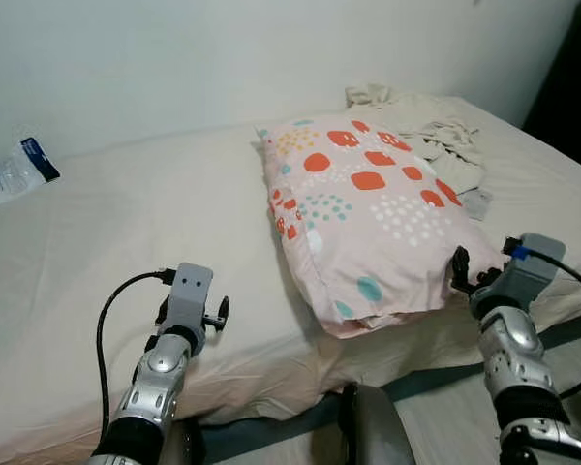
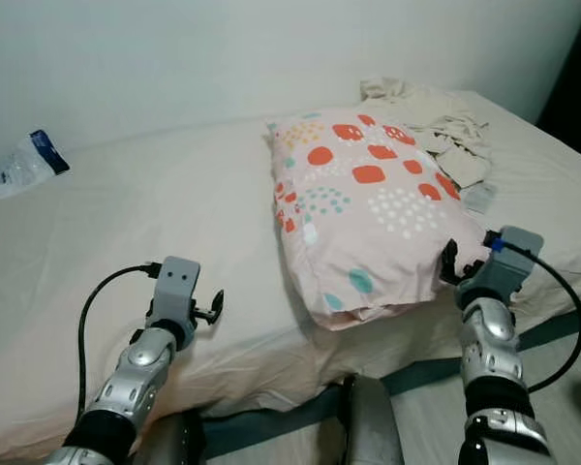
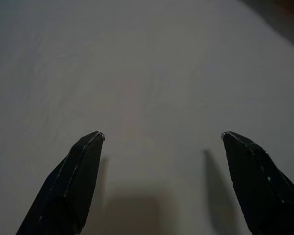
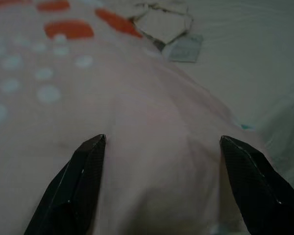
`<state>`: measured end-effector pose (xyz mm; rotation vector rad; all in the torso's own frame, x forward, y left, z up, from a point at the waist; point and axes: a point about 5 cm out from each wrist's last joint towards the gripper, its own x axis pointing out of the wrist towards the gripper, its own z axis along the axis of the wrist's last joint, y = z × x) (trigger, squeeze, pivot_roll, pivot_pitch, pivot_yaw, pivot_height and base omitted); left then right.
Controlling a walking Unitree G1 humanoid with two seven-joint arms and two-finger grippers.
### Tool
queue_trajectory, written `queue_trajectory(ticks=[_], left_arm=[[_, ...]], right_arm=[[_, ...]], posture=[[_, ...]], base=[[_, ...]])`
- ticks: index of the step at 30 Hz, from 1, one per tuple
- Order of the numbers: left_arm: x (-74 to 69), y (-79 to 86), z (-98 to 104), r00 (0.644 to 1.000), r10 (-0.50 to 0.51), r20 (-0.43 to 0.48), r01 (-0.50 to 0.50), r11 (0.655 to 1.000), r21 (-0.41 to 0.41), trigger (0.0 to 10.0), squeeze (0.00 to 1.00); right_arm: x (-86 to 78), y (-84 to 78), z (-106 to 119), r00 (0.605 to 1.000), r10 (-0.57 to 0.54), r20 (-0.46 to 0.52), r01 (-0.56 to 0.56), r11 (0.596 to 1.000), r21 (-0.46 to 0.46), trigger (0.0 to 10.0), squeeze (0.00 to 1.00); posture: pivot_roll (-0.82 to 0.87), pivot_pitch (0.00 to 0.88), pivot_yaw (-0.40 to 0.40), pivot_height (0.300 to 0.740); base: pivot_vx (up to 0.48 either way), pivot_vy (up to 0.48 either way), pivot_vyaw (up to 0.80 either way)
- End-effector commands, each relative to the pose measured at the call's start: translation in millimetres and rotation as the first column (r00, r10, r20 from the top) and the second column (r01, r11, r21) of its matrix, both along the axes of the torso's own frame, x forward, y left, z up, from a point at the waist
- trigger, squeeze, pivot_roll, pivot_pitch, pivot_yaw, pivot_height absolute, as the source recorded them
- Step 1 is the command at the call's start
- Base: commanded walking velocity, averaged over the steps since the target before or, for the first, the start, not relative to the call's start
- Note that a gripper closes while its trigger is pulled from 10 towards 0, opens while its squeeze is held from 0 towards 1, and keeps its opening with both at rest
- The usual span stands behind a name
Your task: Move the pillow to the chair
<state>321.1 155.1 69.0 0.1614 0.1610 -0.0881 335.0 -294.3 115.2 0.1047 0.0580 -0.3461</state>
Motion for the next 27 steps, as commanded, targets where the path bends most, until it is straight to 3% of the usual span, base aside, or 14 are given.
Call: queue_trajectory(ticks=[1, 5, 10, 14, 22, 26, 27], left_arm=[[-2.8, 9.3, -3, 1.0, 0.019, -0.02, -0.019, 1.0, 0.018, 10.0, 0.0], [-4.2, 11.0, -2, 0.999, 0.034, -0.015, -0.033, 0.999, 0.014, 10.0, 0.0], [-5.2, 12.4, -2, 0.999, 0.039, -0.015, -0.039, 0.999, 0.014, 10.0, 0.0], [-8.1, 17.5, -1, 0.999, 0.053, -0.012, -0.053, 0.998, 0.019, 10.0, 0.0], [-15.2, 22.6, -1, 0.995, 0.096, -0.007, -0.096, 0.995, 0.011, 10.0, 0.0], [-23.3, 26.9, -4, 0.992, 0.124, -0.011, -0.124, 0.992, 0.009, 10.0, 0.0], [-23.3, 26.9, -4, 0.992, 0.124, -0.011, -0.124, 0.992, 0.009, 10.0, 0.0]], right_arm=[[0.5, -0.5, -2, 1.0, -0.006, -0.026, 0.005, 1.0, -0.021, 10.0, 0.0], [-2.6, -22.0, -1, 0.981, -0.155, -0.116, 0.142, 0.984, -0.11, 10.0, 0.0], [-3.3, -27.4, -4, 0.97, -0.189, -0.156, 0.177, 0.98, -0.089, 10.0, 0.0], [1.1, -16.8, -13, 0.968, -0.102, -0.23, 0.089, 0.994, -0.064, 10.0, 0.0], [0.8, -14.1, -18, 0.955, -0.109, -0.277, 0.078, 0.989, -0.122, 10.0, 0.0], [12.8, 15.1, -20, 0.977, 0.053, -0.207, -0.039, 0.997, 0.072, 10.0, 0.0], [12.8, 15.1, -20, 0.977, 0.053, -0.207, -0.039, 0.997, 0.072, 10.0, 0.0]], posture=[[-0.02, 0.172, 0.031, 0.536], [-0.01, 0.185, 0.017, 0.536], [0.0, 0.194, 0.009, 0.536], [0.01, 0.206, -0.021, 0.536], [0.03, 0.219, -0.068, 0.536], [0.03, 0.219, -0.08, 0.536], [0.03, 0.219, -0.08, 0.536]], base=[[0.0, 0.0, 0.0], [0.0, 0.0, 0.0], [0.0, 0.0, 0.0], [0.0, 0.0, 0.0], [0.0, 0.0, 0.0], [0.0, 0.0, 0.0], [0.0, 0.0, 0.0]])
